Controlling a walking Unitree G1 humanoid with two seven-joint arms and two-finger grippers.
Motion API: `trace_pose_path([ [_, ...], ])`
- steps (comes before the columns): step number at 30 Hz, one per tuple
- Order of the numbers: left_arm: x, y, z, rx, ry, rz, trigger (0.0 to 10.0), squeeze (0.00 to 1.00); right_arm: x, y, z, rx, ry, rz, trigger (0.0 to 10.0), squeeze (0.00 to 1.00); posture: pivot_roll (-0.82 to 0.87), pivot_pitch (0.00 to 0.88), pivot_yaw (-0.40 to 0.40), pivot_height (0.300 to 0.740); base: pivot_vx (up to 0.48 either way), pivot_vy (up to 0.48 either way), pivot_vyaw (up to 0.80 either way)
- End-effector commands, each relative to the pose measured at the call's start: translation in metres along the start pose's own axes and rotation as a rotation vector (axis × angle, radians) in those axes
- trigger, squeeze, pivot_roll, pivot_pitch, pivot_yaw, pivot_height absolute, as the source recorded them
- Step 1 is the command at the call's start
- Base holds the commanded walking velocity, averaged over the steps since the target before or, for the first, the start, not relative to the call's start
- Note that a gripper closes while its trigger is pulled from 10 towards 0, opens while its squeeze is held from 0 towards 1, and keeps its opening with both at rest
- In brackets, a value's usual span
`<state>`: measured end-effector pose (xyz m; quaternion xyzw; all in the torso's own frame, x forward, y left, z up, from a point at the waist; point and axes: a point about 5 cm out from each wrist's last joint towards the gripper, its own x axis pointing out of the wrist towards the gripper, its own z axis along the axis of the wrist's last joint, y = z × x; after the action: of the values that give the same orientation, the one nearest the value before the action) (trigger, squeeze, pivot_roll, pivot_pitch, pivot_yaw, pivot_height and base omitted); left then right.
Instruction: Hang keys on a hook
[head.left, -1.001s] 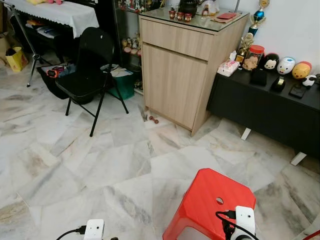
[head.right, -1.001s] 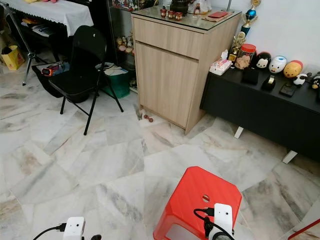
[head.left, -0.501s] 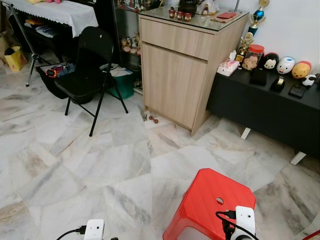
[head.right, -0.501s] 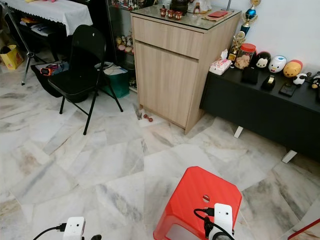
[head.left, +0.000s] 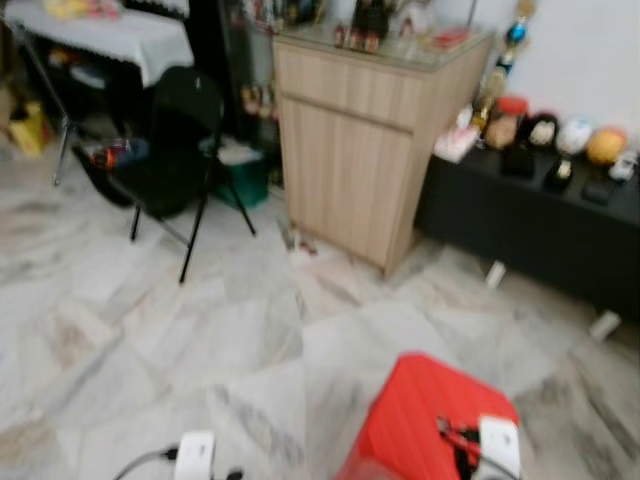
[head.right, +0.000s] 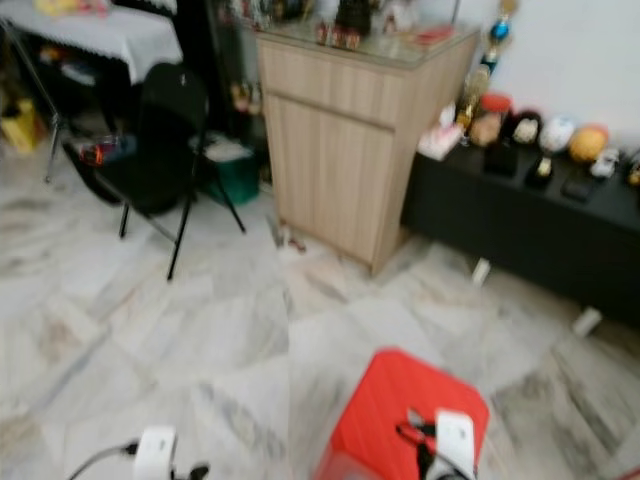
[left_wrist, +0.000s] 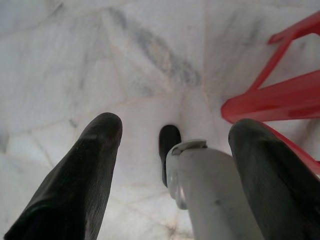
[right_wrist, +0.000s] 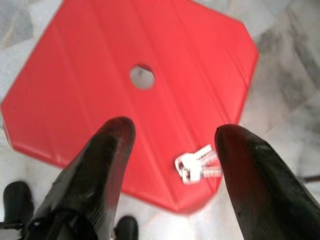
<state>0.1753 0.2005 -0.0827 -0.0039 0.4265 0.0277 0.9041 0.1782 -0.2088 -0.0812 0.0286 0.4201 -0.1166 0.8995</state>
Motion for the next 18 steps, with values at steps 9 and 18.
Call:
trace_pose_path([
  [9,-0.0019,0.0056,-0.0052,0.011,0.016,0.013,10.0,0.0,0.0015,0.0073,0.0059,0.014,-0.016,0.015,10.0,0.0,0.08,0.0,-0.053,0.74,0.0,0.0,0.0],
  [18,-0.0023,0.006,-0.0068,0.012,0.021,0.013,10.0,0.0,0.0015,0.0063,0.0066,0.015,-0.02,0.011,10.0,0.0,0.08,0.0,-0.052,0.74,0.0,0.0,0.0],
])
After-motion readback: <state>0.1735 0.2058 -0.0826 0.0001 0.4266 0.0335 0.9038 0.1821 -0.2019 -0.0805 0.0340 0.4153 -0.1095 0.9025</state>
